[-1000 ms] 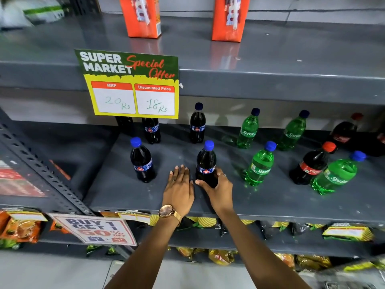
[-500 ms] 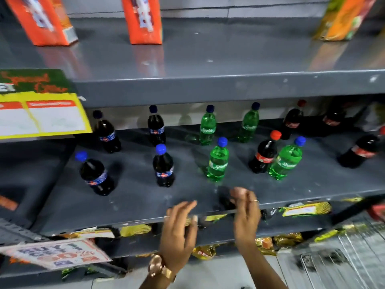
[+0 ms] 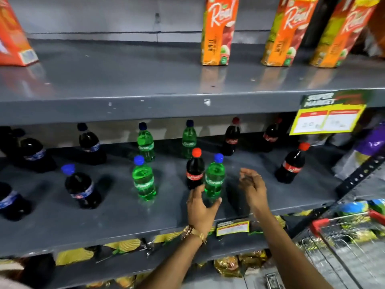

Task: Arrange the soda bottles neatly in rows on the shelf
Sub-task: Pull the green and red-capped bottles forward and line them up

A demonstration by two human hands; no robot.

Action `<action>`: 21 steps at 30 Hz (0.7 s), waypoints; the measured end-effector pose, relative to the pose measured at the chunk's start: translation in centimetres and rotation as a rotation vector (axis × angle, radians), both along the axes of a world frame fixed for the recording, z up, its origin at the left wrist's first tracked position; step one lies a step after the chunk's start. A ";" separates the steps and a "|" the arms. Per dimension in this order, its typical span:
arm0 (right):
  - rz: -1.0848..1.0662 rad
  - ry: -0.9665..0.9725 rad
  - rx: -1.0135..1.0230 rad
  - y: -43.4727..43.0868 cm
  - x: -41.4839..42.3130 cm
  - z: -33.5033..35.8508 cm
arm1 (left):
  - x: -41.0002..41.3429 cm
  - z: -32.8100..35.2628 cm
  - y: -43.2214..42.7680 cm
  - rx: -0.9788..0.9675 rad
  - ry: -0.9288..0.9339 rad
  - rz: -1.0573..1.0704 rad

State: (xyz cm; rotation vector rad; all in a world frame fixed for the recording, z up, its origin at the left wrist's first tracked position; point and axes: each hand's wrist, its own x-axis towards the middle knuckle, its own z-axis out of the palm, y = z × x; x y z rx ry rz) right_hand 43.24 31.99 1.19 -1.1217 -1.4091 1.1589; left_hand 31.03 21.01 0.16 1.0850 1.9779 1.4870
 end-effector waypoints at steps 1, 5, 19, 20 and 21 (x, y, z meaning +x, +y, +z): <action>0.054 -0.011 0.024 1.0 0.3 0.2 | 0.9 0.0 0.8 0.022 -0.011 0.055; 0.292 -0.143 0.091 2.9 0.4 -0.5 | 2.4 -0.9 1.9 0.098 -0.039 0.235; 0.463 -0.031 -0.044 4.4 -2.1 -0.1 | 1.4 -1.5 0.6 -0.027 0.193 0.267; 0.528 -0.057 -0.049 4.2 -2.6 0.0 | 0.8 -1.7 -0.5 -0.029 0.198 0.281; 0.586 -0.084 -0.053 4.0 -3.2 0.0 | 0.2 -1.9 -1.7 -0.030 0.196 0.301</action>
